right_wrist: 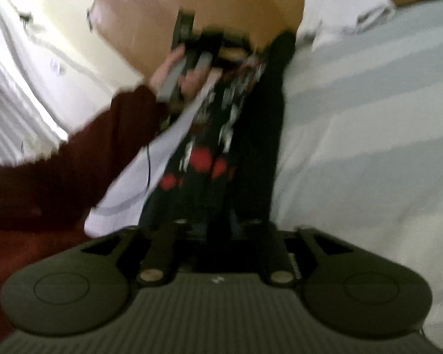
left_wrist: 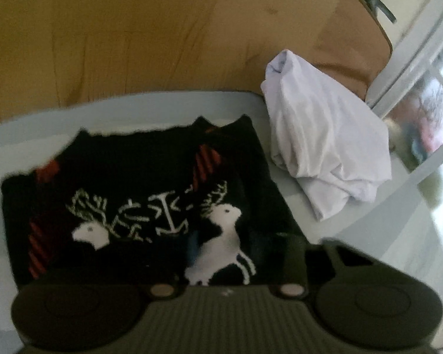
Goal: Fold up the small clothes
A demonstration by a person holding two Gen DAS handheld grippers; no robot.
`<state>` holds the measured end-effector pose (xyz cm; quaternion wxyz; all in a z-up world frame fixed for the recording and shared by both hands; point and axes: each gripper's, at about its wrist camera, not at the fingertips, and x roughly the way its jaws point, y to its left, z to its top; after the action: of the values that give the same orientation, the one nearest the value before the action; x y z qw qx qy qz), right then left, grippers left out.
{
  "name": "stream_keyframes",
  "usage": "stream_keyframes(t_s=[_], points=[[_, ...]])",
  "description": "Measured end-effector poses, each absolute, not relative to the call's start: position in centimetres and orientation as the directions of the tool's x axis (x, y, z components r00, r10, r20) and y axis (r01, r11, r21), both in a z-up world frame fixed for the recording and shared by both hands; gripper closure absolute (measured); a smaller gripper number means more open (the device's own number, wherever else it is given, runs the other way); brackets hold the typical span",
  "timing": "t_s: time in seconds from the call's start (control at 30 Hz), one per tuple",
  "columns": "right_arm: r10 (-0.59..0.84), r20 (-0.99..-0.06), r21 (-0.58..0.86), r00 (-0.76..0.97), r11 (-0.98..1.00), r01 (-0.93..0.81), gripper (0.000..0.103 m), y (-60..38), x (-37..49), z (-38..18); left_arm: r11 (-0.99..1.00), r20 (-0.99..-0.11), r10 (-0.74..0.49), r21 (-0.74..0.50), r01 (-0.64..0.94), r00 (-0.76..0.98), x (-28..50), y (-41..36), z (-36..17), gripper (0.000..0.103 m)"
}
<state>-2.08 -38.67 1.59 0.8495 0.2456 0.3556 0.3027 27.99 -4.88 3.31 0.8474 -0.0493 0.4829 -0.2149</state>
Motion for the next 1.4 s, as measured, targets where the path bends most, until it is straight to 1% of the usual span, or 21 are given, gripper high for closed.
stream_keyframes(t_s=[0.03,0.07,0.23,0.27,0.3,0.33,0.4,0.53,0.67,0.8,0.9,0.93,1.0,1.03,1.07,1.1,1.17,1.23,1.27,1.3,1.4], points=[[0.670,-0.442,0.633,0.597,0.704,-0.322,0.052,-38.7,-1.8,1.7,0.903,-0.795,-0.408,-0.277,0.329,0.449,27.7,-5.1,3.6,0.088],[0.662,-0.436,0.635,0.610,0.707,-0.313,0.046,-38.6,-1.5,1.6,0.904,-0.793,-0.402,-0.266,0.333,0.457,27.5,-5.1,3.9,0.089],[0.697,-0.407,0.650,0.590,0.675,-0.349,0.047,-35.6,0.6,1.0,0.917,-0.753,-0.382,-0.234,0.324,0.536,26.0,-3.8,6.1,0.093],[0.704,-0.414,0.646,0.577,0.674,-0.359,0.055,-35.1,0.8,0.9,0.921,-0.742,-0.376,-0.231,0.315,0.555,25.7,-3.4,6.5,0.093],[0.704,-0.435,0.638,0.562,0.681,-0.359,0.083,-34.6,1.1,0.6,0.926,-0.733,-0.366,-0.227,0.302,0.573,25.6,-3.0,6.9,0.093],[0.695,-0.470,0.624,0.544,0.698,-0.351,0.094,-34.2,1.3,0.3,0.933,-0.725,-0.351,-0.221,0.283,0.593,25.5,-2.6,7.0,0.093],[0.664,-0.530,0.605,0.528,0.732,-0.313,0.093,-34.3,1.5,-0.4,0.944,-0.729,-0.327,-0.217,0.250,0.602,25.9,-2.4,6.6,0.093],[0.673,-0.532,0.658,0.515,0.711,-0.249,0.094,-36.2,0.4,-0.6,0.965,-0.789,-0.254,-0.170,0.198,0.560,27.3,-3.8,3.3,0.093],[0.673,-0.534,0.662,0.512,0.709,-0.241,0.095,-36.2,-0.5,-0.6,0.976,-0.774,-0.208,-0.121,0.183,0.599,27.3,-5.0,2.5,0.092],[0.669,-0.538,0.667,0.513,0.710,-0.226,0.095,-36.2,-0.4,0.1,0.983,-0.783,-0.160,-0.073,0.167,0.601,27.1,-5.3,2.7,0.077],[0.765,-0.381,0.823,0.518,0.537,-0.187,0.095,-38.7,-0.2,0.9,0.978,-0.779,-0.202,-0.127,0.167,0.594,26.0,-3.9,3.7,0.073],[0.787,-0.330,0.853,0.521,0.485,-0.193,0.095,-39.3,-0.3,1.4,0.977,-0.776,-0.210,-0.142,0.159,0.595,25.6,-3.3,4.0,0.064],[0.848,-0.189,0.912,0.496,0.339,-0.232,0.095,-40.2,-0.7,1.9,0.974,-0.757,-0.228,-0.168,0.154,0.612,24.4,-2.0,4.9,0.058],[0.868,-0.131,0.925,0.480,0.281,-0.256,0.095,-40.3,-0.9,2.1,0.970,-0.747,-0.241,-0.180,0.160,0.619,23.8,-1.4,5.4,0.058],[0.876,-0.117,0.924,0.469,0.269,-0.271,0.095,-40.1,-1.1,2.0,0.969,-0.742,-0.245,-0.183,0.163,0.624,23.2,-0.9,5.7,0.058],[0.874,-0.143,0.919,0.464,0.292,-0.266,0.095,-39.9,-1.2,1.6,0.970,-0.738,-0.243,-0.178,0.166,0.630,22.7,-0.5,6.0,0.058],[0.844,-0.271,0.903,0.464,0.389,-0.181,0.095,-39.6,-0.9,-0.3,0.972,-0.743,-0.235,-0.167,0.166,0.627,22.0,0.0,6.4,0.058],[0.759,-0.448,0.816,0.472,0.563,-0.130,0.095,-39.1,-0.9,-1.8,0.969,-0.756,-0.244,-0.170,0.178,0.607,21.0,0.2,6.6,0.058],[0.733,-0.485,0.780,0.476,0.610,-0.144,0.095,-38.7,-1.1,-2.0,0.966,-0.760,-0.256,-0.172,0.195,0.598,20.4,0.1,6.6,0.058],[0.741,-0.467,0.785,0.482,0.599,-0.161,0.095,-38.6,-1.4,-2.0,0.962,-0.765,-0.264,-0.165,0.218,0.587,19.6,-0.1,6.6,0.057],[0.731,-0.485,0.752,0.480,0.629,-0.199,0.094,-38.0,-1.3,-1.3,0.952,-0.785,-0.269,-0.127,0.279,0.558,17.7,-1.0,6.3,0.051]])
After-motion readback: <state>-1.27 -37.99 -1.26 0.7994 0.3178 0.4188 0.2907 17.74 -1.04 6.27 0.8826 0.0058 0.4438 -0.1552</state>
